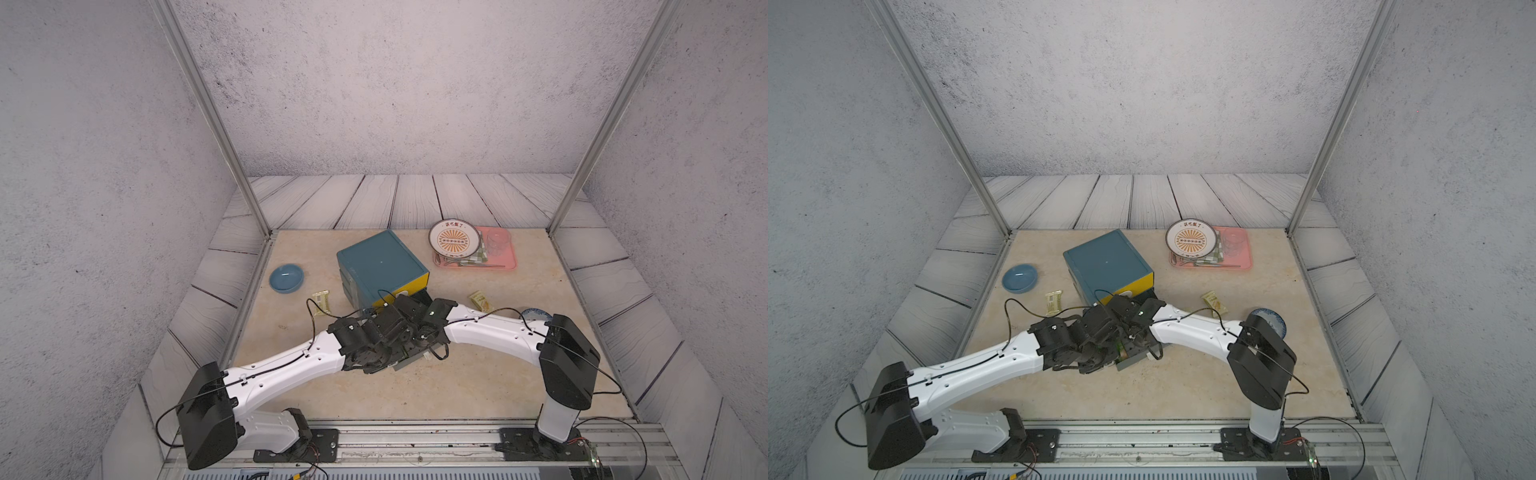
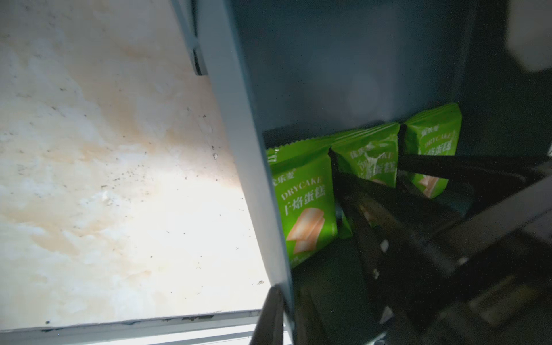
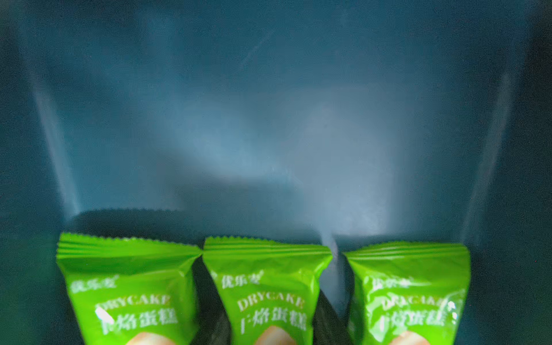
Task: Take the cookies out of the drawer
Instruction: Pick up the cookie from the drawer, then place the cookie at the center of the board.
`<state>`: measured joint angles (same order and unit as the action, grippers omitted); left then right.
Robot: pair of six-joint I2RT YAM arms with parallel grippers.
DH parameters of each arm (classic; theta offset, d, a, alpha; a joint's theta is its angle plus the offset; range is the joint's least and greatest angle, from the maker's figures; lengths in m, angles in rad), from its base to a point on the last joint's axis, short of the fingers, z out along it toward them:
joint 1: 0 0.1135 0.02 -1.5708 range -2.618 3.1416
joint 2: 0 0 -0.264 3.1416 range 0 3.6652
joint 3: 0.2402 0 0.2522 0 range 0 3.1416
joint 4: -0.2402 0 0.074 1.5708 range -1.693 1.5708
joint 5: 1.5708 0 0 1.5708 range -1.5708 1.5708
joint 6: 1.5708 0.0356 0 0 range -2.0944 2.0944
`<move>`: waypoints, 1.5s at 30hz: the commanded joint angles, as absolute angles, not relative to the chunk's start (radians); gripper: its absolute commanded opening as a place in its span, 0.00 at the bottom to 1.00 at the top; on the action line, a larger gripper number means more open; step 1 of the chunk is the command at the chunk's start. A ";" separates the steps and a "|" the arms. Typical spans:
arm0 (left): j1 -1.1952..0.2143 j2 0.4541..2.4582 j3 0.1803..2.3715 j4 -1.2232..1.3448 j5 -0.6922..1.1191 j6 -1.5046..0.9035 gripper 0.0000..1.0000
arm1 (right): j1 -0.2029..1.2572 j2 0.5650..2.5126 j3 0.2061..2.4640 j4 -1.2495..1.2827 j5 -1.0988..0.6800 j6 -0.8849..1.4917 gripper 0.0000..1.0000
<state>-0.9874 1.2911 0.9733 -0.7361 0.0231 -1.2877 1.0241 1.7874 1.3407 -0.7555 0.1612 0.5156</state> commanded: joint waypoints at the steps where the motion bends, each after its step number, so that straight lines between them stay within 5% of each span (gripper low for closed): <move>1: -0.983 1.284 0.970 -0.656 0.067 -1.255 0.11 | 1.023 1.798 1.325 -0.838 0.178 0.509 0.38; 45: -0.916 1.330 1.003 -0.704 0.112 -1.166 0.11 | 0.864 1.469 1.479 -0.939 0.203 0.497 0.37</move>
